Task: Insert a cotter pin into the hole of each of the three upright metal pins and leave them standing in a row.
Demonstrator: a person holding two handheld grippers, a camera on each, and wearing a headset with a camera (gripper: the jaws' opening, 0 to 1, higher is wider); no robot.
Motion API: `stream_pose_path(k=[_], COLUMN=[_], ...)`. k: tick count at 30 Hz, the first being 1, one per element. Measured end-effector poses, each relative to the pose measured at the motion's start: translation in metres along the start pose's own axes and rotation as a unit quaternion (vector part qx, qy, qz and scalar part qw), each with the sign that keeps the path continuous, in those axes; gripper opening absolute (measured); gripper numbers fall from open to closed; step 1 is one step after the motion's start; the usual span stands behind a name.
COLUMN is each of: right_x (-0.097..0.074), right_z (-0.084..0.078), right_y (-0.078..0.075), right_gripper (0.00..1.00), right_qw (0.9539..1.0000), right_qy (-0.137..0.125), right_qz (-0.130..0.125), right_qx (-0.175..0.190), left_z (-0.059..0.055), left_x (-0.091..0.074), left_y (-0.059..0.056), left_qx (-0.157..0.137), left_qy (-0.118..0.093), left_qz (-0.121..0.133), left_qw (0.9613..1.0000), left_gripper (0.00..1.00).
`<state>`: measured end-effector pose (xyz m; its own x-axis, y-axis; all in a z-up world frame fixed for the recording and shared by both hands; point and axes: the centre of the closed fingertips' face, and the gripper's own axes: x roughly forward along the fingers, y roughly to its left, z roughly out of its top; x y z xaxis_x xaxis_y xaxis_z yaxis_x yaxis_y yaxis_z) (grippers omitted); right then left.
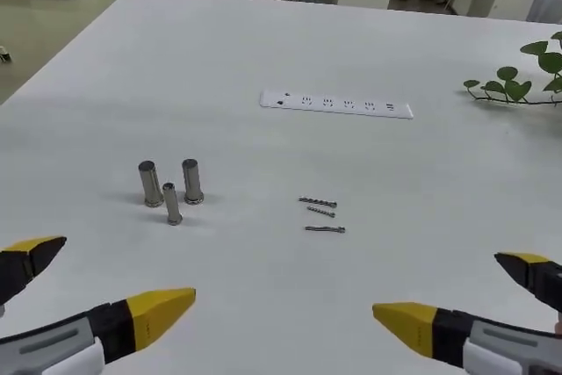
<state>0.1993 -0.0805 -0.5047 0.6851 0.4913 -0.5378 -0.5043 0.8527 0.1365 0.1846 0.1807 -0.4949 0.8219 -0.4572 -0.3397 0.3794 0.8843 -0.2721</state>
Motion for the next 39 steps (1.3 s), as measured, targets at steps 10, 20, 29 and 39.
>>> stream_pose_path(k=[10, 20, 29, 39], right_x=[0.000, -0.001, -0.005, -0.006], right_z=[0.001, -0.002, -0.002, -0.006], right_y=[-0.002, -0.003, -0.006, -0.006], right_gripper=[0.98, 0.98, 0.98, 0.98], right_qw=[1.0000, 1.0000, 0.9998, 0.9998], right_qy=[-0.004, -0.003, -0.005, 0.002], right_qz=[-0.001, -0.006, -0.015, -0.019], right_qx=[0.005, 0.006, 0.009, 0.010], left_z=[0.005, 0.001, 0.002, 0.009], left_x=[0.006, 0.022, 0.035, 0.050], left_y=[0.003, -0.001, -0.001, 0.012], left_qx=[0.008, 0.012, 0.013, 0.029], left_qy=[-0.004, 0.010, 0.009, 0.009], left_qz=[-0.002, -0.018, -0.034, -0.041], left_qw=[1.0000, 0.9997, 0.9993, 0.9987], left_gripper=[0.94, 0.93, 0.91, 0.86])
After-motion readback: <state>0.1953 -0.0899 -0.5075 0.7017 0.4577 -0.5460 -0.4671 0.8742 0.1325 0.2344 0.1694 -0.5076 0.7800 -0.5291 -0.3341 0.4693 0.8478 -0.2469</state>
